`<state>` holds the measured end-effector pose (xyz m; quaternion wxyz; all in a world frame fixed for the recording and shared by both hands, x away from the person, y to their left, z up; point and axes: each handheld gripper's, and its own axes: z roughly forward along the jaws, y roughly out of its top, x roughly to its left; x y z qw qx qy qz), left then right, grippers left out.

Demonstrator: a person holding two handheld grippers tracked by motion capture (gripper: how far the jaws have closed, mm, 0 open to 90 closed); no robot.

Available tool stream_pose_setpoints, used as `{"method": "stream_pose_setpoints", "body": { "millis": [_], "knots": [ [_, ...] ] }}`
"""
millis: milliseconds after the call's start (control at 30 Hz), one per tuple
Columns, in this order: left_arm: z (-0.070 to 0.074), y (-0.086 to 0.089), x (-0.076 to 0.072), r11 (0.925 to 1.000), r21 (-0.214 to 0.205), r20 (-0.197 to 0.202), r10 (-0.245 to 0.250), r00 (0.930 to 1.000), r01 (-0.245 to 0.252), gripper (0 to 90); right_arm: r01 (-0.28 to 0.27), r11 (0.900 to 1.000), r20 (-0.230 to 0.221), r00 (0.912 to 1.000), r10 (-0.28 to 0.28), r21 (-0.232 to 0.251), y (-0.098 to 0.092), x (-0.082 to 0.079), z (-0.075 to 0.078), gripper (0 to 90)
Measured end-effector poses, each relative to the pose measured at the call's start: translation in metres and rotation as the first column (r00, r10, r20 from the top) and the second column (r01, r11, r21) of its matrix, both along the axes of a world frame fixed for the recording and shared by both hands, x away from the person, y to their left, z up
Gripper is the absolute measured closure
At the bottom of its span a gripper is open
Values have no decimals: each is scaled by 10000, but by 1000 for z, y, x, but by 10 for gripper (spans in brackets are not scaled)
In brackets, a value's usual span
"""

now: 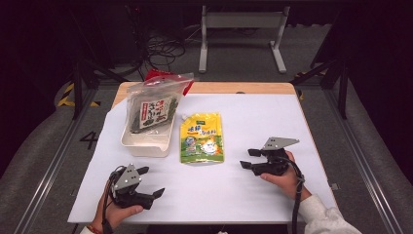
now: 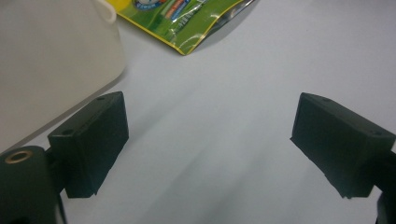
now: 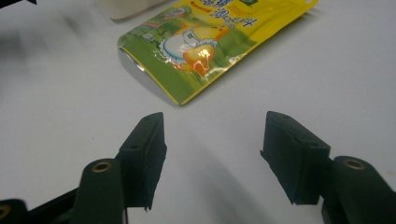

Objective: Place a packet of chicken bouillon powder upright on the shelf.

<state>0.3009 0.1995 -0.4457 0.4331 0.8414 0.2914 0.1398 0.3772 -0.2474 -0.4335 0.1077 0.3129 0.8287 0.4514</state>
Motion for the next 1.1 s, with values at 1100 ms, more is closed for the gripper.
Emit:
{"method": "stream_pose_setpoints", "body": {
  "millis": [1100],
  "knots": [
    [-12,-18,13,9983,342,-441,-462,9980,477,136,-380,9874,-397,9987,322,-1538,83,28,-24,320]
  ]
}}
